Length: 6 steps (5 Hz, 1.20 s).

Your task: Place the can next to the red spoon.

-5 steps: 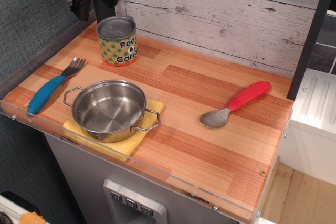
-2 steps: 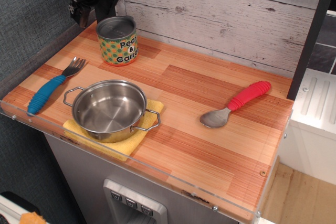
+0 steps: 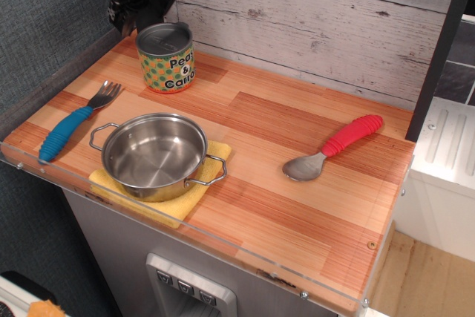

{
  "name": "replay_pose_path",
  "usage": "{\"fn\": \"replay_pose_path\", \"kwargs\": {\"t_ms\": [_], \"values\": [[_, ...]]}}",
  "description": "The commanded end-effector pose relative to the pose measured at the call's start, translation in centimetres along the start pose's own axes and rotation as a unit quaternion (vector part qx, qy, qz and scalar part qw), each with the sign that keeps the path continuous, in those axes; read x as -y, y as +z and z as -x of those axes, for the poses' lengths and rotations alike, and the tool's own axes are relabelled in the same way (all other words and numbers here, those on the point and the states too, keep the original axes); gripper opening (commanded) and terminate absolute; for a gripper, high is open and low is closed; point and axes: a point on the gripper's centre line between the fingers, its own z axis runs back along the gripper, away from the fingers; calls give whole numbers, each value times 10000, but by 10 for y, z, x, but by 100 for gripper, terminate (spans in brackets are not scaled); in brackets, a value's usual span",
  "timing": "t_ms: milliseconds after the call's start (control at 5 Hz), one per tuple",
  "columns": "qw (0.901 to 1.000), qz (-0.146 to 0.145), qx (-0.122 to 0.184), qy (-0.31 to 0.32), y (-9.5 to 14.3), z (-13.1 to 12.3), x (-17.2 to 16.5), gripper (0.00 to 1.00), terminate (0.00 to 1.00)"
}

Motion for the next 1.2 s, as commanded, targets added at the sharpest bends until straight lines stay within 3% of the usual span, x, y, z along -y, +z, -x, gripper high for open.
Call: {"fn": "replay_pose_path", "kwargs": {"t_ms": [0, 400, 1000], "values": [[9991, 285, -240, 183, 16, 0, -10, 100, 0], [9985, 337, -404, 177, 24, 17, -8, 100, 0], [9940, 220, -910, 566, 38, 50, -1, 100, 0]]}}
